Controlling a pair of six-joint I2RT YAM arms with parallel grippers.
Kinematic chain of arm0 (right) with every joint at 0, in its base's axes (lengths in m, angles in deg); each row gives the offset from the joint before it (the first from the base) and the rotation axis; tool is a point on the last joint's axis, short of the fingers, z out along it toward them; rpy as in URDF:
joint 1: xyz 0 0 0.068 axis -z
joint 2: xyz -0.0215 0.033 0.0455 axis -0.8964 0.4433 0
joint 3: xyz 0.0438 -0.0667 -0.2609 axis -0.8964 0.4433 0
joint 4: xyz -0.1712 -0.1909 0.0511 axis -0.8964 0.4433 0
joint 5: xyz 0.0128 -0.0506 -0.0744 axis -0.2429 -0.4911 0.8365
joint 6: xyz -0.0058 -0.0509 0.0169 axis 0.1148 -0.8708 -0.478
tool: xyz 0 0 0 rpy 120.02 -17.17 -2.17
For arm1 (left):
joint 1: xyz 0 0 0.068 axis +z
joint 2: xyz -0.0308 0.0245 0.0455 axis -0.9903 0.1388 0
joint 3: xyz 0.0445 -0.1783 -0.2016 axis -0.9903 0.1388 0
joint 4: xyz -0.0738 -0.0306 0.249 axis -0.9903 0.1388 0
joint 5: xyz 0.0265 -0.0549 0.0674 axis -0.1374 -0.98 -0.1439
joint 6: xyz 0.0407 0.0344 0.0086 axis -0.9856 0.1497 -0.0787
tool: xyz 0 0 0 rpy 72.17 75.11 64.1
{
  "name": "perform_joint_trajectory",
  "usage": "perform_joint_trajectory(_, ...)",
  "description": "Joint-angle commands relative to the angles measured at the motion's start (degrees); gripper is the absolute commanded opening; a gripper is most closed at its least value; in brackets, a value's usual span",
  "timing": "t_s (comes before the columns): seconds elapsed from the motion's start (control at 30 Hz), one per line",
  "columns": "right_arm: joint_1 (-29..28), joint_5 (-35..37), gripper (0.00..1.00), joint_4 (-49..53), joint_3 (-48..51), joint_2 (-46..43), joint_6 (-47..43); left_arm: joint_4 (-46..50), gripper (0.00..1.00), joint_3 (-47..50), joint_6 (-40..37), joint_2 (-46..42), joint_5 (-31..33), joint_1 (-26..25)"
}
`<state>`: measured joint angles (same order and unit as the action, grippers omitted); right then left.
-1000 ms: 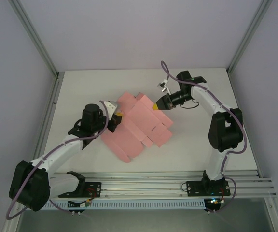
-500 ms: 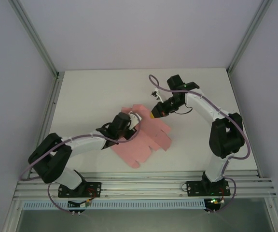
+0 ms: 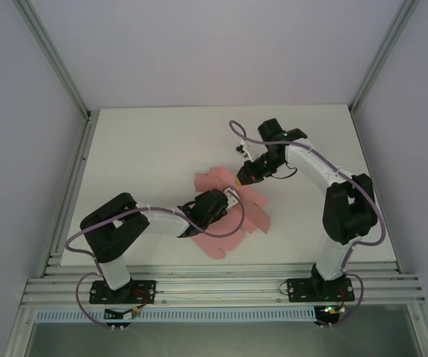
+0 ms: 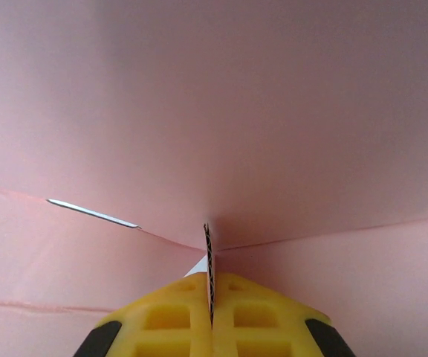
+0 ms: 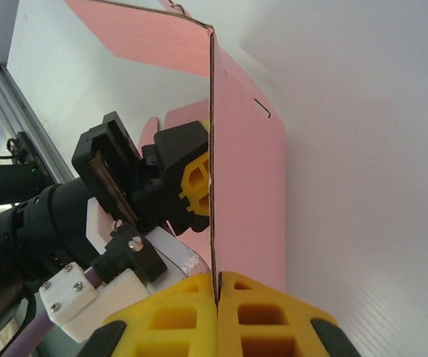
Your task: Assemble paper box
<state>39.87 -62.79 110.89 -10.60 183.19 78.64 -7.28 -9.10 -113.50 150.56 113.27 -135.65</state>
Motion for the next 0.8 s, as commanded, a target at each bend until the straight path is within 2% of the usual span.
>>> perform_joint_trajectory(0.0, -0.8, 2.7, 0.0, -6.8, -0.3, -1.2, -4.1, -10.2, 0.07, -1.2, 1.0, -1.7, -0.9, -2.1)
perform_joint_trajectory(0.1, -0.9, 7.4, 0.0, -5.4, -1.7, -0.6, -7.0, -8.6, 0.32, 0.0, 2.3, -4.1, 0.4, -2.1)
perform_joint_trajectory(0.13, -0.9, 9.1, 0.0, -5.1, -2.2, -0.6, -8.2, -7.6, 0.35, 0.6, 2.8, -5.6, 0.9, -1.9)
perform_joint_trajectory(0.2, -0.9, 11.0, 0.0, -4.6, -2.4, -0.7, -11.1, -5.6, 0.34, 2.2, 4.5, -9.6, 0.9, -1.5)
perform_joint_trajectory(0.23, -0.9, 12.5, 0.0, -4.9, -2.6, -0.8, -11.9, -3.9, 0.4, 3.3, 5.9, -12.8, 0.3, -1.2)
perform_joint_trajectory(0.33, -1.0, 15.2, 0.0, -4.6, -3.4, -0.7, -15.8, -0.3, 0.78, 7.3, 11.3, -24.1, -3.8, 0.8)
perform_joint_trajectory(0.4, -0.9, 16.9, 0.0, -5.4, -3.8, -0.7, -17.4, 2.0, 0.98, 9.7, 14.9, -31.6, -7.6, 3.4)
perform_joint_trajectory(0.57, -2.7, 20.5, 0.0, -11.9, -1.3, -2.5, -25.8, 9.9, 1.0, 12.2, 27.9, -45.3, -8.0, 15.3)
perform_joint_trajectory(0.67, -5.9, 27.3, 0.0, -18.0, 2.1, -3.7, -32.9, 13.9, 1.0, 11.3, 34.9, -47.1, -1.4, 20.1)
perform_joint_trajectory(0.77, -8.4, 32.3, 0.0, -22.4, 3.5, -3.7, -37.2, 16.6, 1.0, 10.1, 40.6, -45.9, 1.6, 23.9)
